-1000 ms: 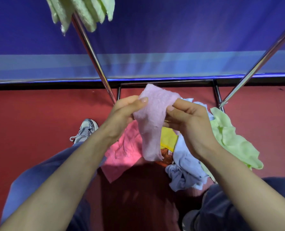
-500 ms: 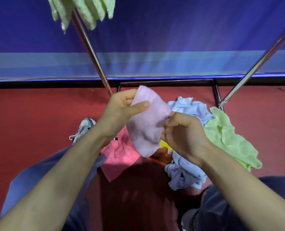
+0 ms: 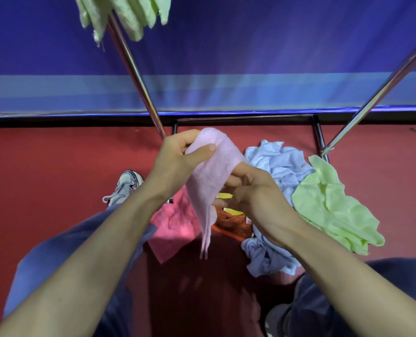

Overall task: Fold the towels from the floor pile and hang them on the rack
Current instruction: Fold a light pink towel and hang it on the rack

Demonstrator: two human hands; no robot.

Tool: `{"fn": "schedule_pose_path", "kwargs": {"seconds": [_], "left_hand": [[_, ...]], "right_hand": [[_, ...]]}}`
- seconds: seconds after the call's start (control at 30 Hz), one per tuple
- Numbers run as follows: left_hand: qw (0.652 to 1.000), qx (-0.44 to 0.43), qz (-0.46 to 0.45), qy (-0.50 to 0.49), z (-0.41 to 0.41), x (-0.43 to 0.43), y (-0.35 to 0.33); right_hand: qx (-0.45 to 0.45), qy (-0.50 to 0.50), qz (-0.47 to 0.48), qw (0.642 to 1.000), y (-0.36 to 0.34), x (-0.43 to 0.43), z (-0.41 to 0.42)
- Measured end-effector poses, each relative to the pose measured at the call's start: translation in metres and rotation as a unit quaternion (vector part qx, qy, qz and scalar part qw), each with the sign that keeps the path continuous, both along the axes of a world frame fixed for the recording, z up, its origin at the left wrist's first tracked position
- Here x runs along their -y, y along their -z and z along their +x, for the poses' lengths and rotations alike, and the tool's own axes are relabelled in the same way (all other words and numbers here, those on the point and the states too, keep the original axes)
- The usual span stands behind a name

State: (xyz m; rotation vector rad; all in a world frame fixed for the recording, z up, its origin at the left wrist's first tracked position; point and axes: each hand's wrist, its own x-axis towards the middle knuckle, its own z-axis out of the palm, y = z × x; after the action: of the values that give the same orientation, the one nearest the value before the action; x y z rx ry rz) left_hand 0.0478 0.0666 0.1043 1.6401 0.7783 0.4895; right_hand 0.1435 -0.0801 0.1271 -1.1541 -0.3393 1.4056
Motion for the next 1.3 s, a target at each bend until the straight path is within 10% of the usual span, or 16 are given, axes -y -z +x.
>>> {"fn": "schedule_pose_path", "kwargs": {"seconds": [0.4,0.7,0.97,1.3], "left_hand": [[0.939,-0.039,0.340,0.036,-0.001,0.029,0.005],[0.939,-0.091,0.331,-0.011,0.003,0.041,0.022],[0.922,-0.098,0.375,0.028,0.003,0.043,0.027],[0.940,-0.068,0.331,0.033,0.004,0.051,0.024]], "right_hand": [[0.023,0.137,0.040,0.989,-0.001,-0.003,0.008],[-0.011,0.151,0.099,0.983,-0.002,-0.001,0.000],[0.384,0.164,-0.010,0.909,0.019,0.004,0.005],[0.411,0.231,-0.015,0.881,0.022,0.002,0.009]]}}
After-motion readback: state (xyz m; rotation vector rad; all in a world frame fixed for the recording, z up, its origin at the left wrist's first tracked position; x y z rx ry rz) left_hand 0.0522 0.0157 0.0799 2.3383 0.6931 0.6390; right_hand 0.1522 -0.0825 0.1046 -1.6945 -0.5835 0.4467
